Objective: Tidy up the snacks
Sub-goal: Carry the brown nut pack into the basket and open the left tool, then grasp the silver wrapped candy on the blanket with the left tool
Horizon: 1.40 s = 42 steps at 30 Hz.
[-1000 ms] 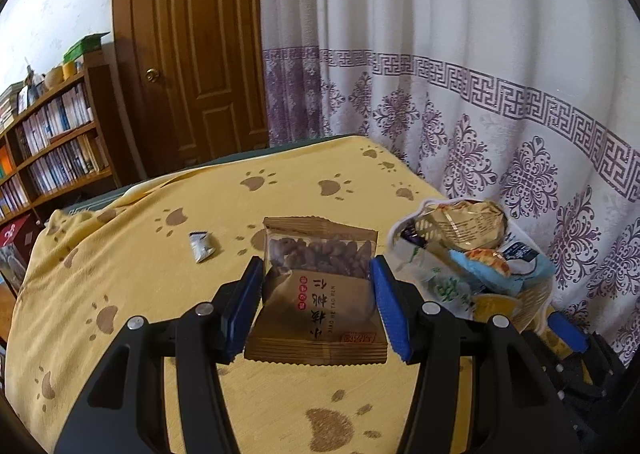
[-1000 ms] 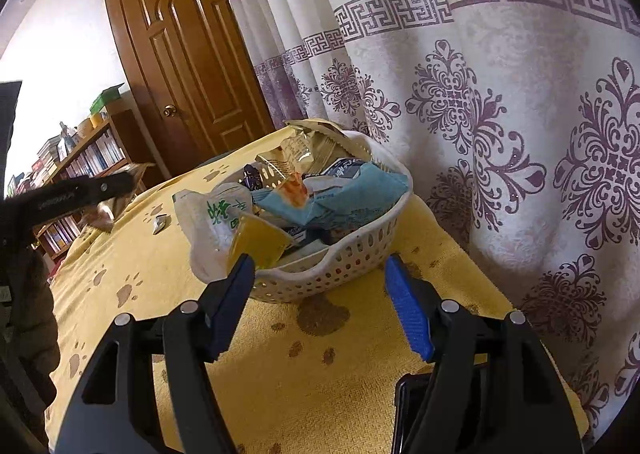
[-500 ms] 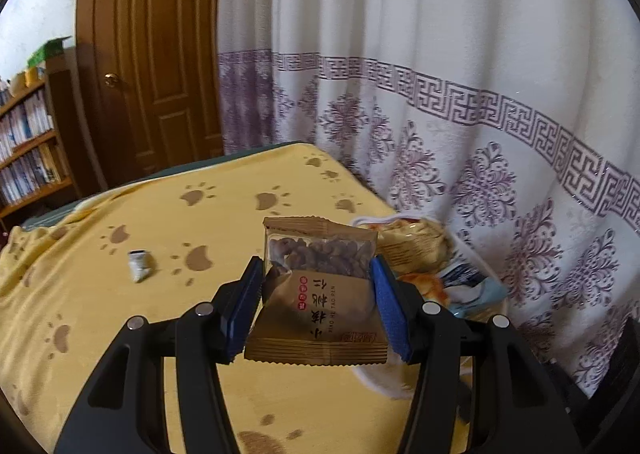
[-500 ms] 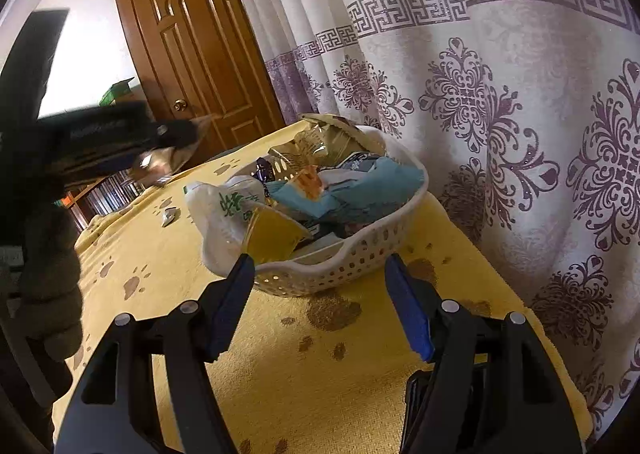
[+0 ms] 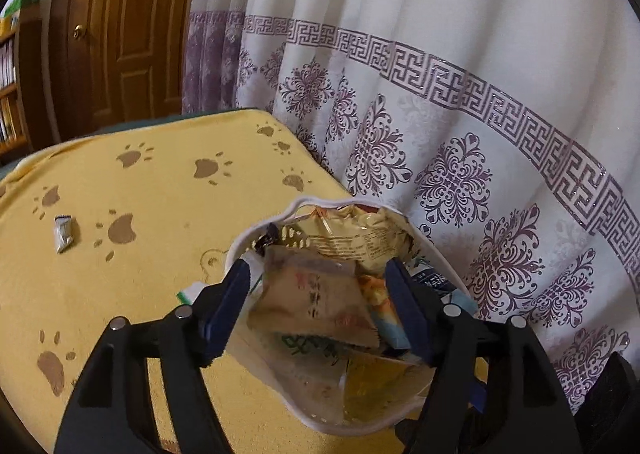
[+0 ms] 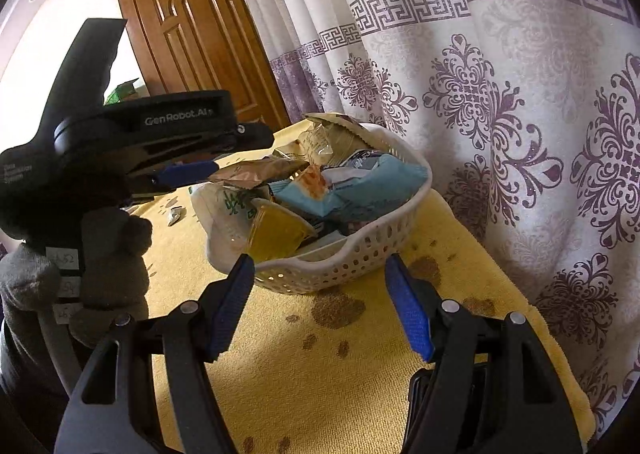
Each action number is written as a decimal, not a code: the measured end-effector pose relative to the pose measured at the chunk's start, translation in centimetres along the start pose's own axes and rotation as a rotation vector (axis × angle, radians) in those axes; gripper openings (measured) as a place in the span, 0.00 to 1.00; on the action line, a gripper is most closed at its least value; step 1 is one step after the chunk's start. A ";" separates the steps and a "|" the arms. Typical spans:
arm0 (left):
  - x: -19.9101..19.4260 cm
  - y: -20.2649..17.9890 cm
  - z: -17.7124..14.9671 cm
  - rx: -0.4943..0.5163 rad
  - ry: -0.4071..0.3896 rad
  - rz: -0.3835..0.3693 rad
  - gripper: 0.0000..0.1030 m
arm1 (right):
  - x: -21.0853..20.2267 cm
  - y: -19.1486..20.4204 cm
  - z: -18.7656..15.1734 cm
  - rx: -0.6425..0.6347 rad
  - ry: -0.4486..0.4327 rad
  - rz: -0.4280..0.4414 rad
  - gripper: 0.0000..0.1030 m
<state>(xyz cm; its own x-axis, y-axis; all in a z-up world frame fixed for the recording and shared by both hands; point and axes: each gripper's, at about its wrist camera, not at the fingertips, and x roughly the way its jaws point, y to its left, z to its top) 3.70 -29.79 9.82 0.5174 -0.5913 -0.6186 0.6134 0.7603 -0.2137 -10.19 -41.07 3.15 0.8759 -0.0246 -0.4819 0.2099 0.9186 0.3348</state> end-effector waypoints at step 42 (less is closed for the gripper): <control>3.7 24.8 -0.6 -0.283 0.090 0.497 0.64 | 0.4 3.6 -1.6 -0.154 0.068 0.100 0.81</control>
<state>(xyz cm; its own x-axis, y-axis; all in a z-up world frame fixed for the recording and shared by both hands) 20.49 -12.94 1.81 0.6424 -0.1286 -0.7555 0.1196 0.9906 -0.0670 -9.79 -37.16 2.89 0.8564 0.0914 -0.5081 0.0504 0.9647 0.2586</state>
